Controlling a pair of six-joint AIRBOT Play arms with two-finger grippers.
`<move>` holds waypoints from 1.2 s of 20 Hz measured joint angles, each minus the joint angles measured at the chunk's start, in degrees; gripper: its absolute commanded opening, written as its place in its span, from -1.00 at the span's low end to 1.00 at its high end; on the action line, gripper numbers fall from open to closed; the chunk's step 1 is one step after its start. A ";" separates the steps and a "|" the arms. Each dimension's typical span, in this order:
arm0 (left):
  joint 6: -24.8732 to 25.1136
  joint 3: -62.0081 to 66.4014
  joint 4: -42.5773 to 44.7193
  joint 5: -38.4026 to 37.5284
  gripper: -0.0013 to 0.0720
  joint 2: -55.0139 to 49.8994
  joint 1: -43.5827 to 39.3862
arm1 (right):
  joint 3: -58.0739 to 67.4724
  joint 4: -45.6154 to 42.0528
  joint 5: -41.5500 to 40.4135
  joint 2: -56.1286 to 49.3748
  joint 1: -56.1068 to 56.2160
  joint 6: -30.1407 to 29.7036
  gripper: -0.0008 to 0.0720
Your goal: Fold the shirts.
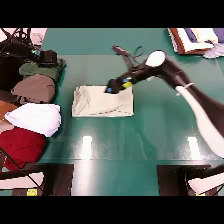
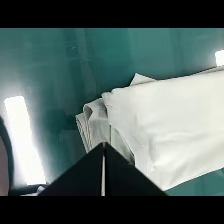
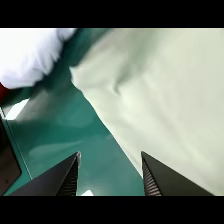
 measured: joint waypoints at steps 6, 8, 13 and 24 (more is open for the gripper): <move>0.48 0.00 -1.33 -0.04 -0.91 0.07 0.07 | -23.17 0.76 -4.57 10.16 -15.04 2.05 0.90; 0.70 0.00 -2.12 0.39 -0.91 0.07 0.07 | -27.43 2.47 -6.27 10.08 -17.44 1.70 0.90; 0.94 0.00 -2.80 0.74 -0.91 0.04 0.07 | -27.12 9.42 -7.80 2.51 -16.20 -1.16 0.90; 1.90 0.00 -3.08 0.39 -0.91 0.04 0.04 | -10.19 15.47 -7.56 -11.69 -7.32 -2.51 -0.94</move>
